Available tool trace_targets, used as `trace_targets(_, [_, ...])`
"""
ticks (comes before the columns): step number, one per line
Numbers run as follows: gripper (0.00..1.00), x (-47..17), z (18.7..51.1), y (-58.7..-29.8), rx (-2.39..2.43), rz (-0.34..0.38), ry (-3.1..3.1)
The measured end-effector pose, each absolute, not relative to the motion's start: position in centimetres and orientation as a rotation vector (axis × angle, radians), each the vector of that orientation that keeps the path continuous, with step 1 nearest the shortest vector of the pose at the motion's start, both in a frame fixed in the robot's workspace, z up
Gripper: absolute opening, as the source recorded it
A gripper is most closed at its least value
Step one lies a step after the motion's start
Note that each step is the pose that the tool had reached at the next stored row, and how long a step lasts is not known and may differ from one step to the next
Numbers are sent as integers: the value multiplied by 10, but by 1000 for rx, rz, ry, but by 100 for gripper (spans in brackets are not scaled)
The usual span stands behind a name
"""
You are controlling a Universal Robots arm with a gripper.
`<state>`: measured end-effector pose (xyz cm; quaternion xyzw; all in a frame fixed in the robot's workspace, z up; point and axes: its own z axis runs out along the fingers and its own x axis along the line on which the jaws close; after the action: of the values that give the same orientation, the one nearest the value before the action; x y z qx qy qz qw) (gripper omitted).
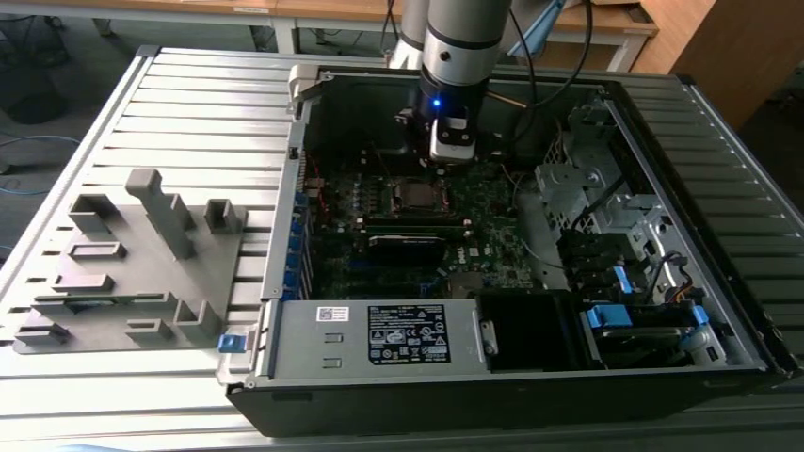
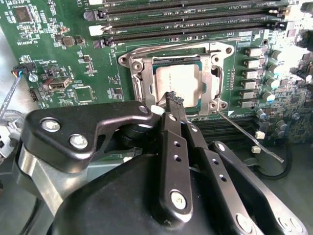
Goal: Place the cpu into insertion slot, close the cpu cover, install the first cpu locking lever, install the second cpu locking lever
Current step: 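Close the cpu cover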
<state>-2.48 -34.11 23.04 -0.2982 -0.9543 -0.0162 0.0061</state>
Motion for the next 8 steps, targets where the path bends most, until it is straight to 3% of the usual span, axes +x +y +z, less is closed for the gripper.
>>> trace_targets(8, [11,-25,230,-341,-829,-50,-3016])
